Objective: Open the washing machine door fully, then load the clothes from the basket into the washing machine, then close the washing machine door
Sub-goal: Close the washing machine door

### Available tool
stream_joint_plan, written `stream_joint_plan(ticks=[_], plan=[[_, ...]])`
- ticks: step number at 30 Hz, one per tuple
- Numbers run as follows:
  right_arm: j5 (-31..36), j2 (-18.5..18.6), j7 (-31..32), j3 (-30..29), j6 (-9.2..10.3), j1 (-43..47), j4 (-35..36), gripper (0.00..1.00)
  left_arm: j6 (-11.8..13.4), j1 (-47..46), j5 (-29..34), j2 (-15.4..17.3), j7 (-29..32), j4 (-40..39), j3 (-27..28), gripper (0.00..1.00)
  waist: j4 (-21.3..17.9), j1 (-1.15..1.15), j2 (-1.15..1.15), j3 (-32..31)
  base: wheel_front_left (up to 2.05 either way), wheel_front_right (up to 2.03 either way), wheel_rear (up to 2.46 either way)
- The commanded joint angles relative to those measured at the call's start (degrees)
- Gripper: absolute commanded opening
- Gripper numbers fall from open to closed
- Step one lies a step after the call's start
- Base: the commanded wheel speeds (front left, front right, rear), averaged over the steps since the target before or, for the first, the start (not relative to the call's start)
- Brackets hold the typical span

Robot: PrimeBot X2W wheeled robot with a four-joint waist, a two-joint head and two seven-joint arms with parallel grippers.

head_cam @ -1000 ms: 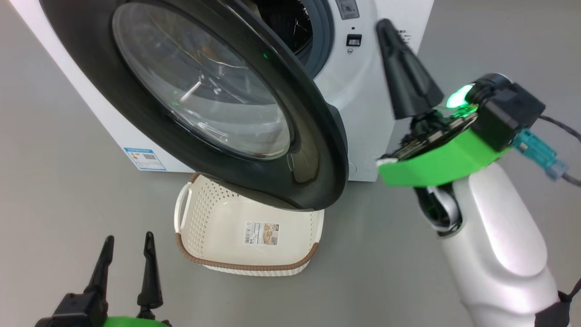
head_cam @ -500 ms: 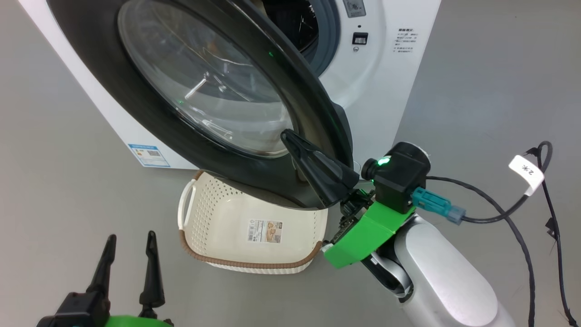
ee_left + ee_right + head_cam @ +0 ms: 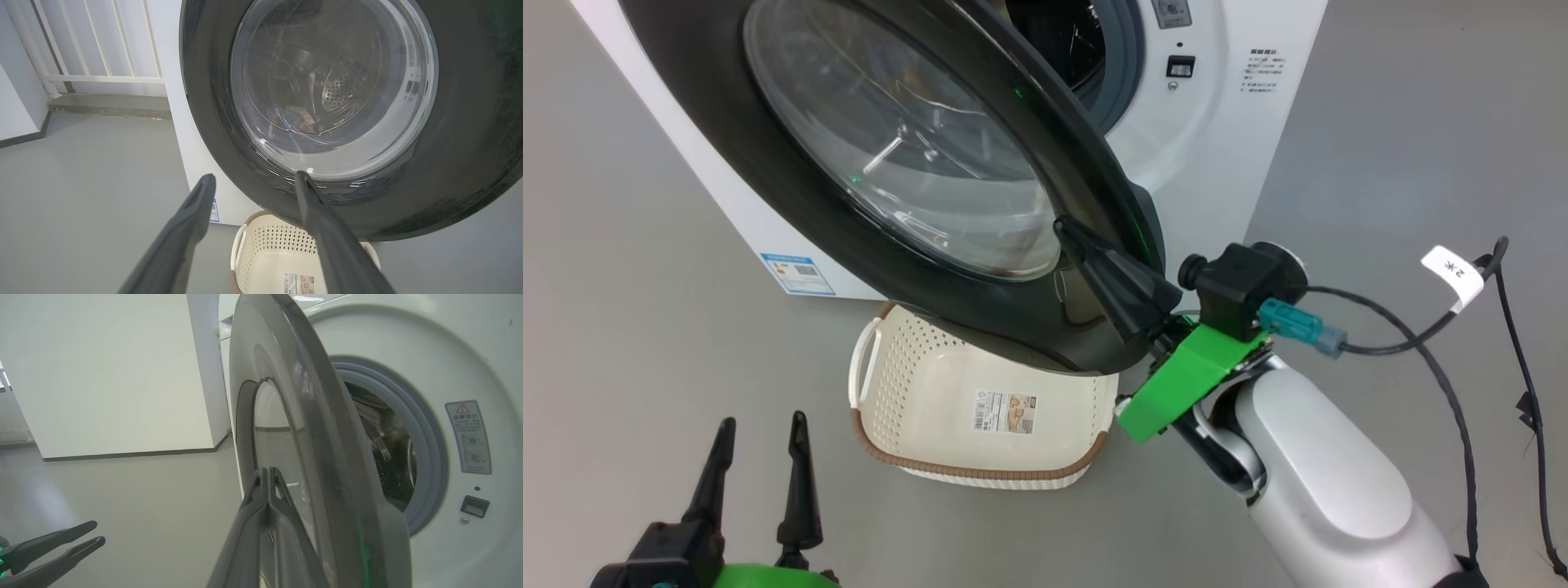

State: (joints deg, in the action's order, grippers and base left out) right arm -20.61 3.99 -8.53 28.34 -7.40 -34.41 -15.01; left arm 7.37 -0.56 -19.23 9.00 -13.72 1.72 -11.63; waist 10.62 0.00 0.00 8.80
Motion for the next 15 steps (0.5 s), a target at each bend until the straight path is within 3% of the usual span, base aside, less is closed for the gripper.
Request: stream_joint_plan(ticks=[1, 15], plan=[[0.13, -1.12, -0.55, 0.12, -0.09, -1.73, 0.47, 0.0, 0.23, -2.18, 0.19, 0.8, -0.62, -1.1, 1.67, 1.0, 0.06, 0.0, 0.0, 0.27, 0.0, 0.0, 0.0], [2.16, -1.12, -1.13, -1.15, -0.09, -8.57, -5.12, 0.0, 0.55, -3.72, 0.3, 0.43, -0.95, -1.24, 1.7, 1.0, 0.1, 0.0, 0.0, 3.47, 0.0, 0.0, 0.0]])
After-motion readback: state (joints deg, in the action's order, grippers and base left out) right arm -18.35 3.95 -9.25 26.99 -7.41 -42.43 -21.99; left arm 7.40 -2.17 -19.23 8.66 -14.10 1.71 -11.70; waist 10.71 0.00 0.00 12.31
